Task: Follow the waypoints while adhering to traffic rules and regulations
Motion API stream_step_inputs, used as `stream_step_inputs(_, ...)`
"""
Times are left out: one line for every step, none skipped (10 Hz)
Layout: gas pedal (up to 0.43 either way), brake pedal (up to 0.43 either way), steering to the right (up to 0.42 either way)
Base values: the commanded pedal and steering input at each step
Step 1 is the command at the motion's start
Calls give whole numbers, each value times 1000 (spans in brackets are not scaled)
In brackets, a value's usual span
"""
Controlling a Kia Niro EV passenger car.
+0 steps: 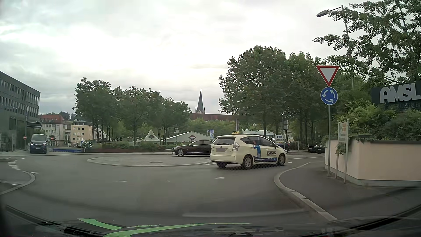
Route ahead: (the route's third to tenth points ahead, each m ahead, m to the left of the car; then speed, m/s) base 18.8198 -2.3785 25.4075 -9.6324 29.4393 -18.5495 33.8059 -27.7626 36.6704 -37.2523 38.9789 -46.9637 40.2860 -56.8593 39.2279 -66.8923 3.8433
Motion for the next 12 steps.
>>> stream_step_inputs(150,0,0)
stream_step_inputs(177,0,0)
stream_step_inputs(177,0,-1)
stream_step_inputs(177,0,-1)
stream_step_inputs(177,0,0)
stream_step_inputs(177,0,0)
stream_step_inputs(177,0,-1)
stream_step_inputs(169,0,0)
stream_step_inputs(157,0,3)
stream_step_inputs(157,0,9)
stream_step_inputs(150,0,13)
stream_step_inputs(130,0,18)
